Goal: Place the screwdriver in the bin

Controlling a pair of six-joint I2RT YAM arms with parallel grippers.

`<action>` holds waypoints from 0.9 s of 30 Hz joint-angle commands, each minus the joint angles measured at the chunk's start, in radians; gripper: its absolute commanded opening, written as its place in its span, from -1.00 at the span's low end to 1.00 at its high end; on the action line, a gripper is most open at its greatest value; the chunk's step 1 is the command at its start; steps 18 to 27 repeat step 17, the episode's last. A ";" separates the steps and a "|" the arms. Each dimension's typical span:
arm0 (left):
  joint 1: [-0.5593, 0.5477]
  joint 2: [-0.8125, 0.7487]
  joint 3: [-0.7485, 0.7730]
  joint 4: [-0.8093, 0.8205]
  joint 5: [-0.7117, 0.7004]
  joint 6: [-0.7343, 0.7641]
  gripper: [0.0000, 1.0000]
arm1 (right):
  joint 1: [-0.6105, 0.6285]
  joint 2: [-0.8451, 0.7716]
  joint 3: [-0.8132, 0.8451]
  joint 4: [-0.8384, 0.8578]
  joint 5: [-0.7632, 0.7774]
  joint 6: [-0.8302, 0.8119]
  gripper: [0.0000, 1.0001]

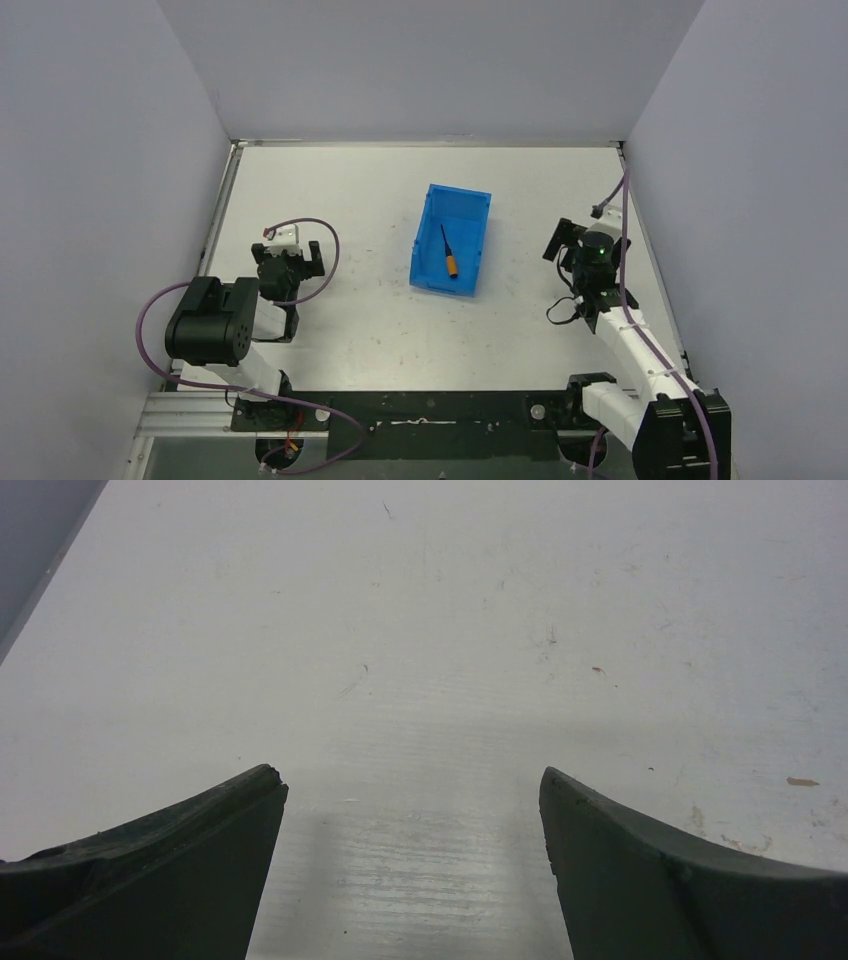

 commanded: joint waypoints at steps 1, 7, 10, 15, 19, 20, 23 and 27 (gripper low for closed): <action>-0.002 -0.007 0.024 0.039 0.003 -0.006 0.94 | -0.072 -0.033 -0.144 0.307 -0.075 -0.025 1.00; -0.002 -0.007 0.024 0.039 0.003 -0.007 0.94 | -0.119 0.000 -0.227 0.451 -0.136 -0.021 1.00; -0.002 -0.008 0.022 0.044 -0.005 -0.013 0.94 | -0.118 -0.005 -0.241 0.474 -0.157 -0.026 1.00; -0.002 -0.009 0.018 0.050 -0.018 -0.020 0.94 | -0.117 -0.025 -0.263 0.492 -0.154 -0.023 1.00; -0.002 -0.009 0.020 0.045 -0.020 -0.016 0.94 | -0.118 -0.032 -0.266 0.492 -0.156 -0.024 1.00; -0.002 -0.009 0.020 0.045 -0.020 -0.016 0.94 | -0.118 -0.032 -0.266 0.492 -0.156 -0.024 1.00; -0.002 -0.009 0.020 0.045 -0.020 -0.016 0.94 | -0.118 -0.032 -0.266 0.492 -0.156 -0.024 1.00; -0.002 -0.009 0.020 0.045 -0.020 -0.016 0.94 | -0.118 -0.032 -0.266 0.492 -0.156 -0.024 1.00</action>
